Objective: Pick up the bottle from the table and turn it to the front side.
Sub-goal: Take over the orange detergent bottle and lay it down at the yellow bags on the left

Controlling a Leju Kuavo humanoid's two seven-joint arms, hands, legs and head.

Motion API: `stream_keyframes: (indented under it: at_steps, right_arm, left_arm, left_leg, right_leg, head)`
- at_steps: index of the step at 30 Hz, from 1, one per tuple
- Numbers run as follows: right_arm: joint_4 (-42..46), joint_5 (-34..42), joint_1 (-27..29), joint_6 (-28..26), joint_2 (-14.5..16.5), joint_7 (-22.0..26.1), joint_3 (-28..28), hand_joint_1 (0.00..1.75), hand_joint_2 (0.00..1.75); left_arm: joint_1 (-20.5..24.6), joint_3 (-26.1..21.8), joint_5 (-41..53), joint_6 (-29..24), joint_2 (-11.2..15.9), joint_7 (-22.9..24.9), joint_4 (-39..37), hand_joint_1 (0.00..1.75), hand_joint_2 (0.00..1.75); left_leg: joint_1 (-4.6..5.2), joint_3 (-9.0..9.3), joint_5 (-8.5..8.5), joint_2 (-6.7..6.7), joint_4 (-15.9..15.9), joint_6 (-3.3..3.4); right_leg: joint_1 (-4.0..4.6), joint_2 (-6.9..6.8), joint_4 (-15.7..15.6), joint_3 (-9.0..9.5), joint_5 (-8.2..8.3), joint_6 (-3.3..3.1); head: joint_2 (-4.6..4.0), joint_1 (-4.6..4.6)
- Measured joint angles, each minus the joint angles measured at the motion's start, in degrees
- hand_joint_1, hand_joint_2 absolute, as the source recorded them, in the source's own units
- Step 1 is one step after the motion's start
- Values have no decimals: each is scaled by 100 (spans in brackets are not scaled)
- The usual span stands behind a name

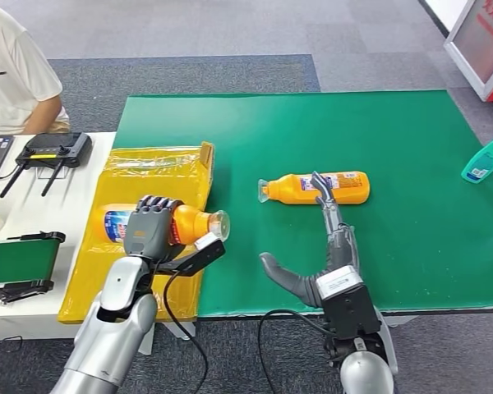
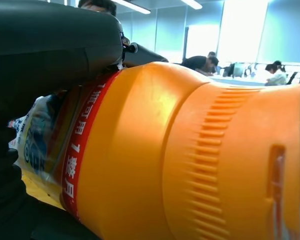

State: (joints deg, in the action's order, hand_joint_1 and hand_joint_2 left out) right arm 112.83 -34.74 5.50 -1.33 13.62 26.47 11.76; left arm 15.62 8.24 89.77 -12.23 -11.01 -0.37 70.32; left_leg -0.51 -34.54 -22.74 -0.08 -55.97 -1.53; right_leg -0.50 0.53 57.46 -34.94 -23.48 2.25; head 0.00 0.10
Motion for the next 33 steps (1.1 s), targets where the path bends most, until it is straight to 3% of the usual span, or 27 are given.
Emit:
stream_keyframes:
  at_steps: [15,16,19,20,33]
  right_arm:
    - [0,62,15,67,0,14,-105,0,175]
    - [0,62,15,78,0,16,-108,0,175]
    - [1,62,16,93,0,17,-113,0,175]
    - [2,62,18,94,0,17,-117,0,175]
    - [4,110,82,152,0,51,-212,0,175]
  left_arm:
    - [259,-452,-96,-39,-313,18,-810,175,175]
    - [284,-468,-87,-50,-332,21,-872,161,175]
    - [341,-500,-62,-75,-380,41,-1040,30,175]
    - [353,-505,-45,-87,-392,57,-1090,0,175]
    - [436,-529,24,-184,-442,148,-1438,0,175]
  left_leg:
    - [0,0,0,0,0,0]
    - [0,0,0,0,0,0]
    - [0,0,0,0,-1,0]
    - [0,0,0,0,-1,0]
    - [0,0,0,0,-1,0]
  right_leg:
    - [0,0,0,0,0,0]
    - [0,0,0,0,0,0]
    - [0,0,0,0,0,0]
    - [0,0,0,0,0,0]
    - [1,0,0,1,0,0]
  head:
    - [0,-1]
    - [0,0]
    - [0,0]
    - [0,0]
    - [0,-1]
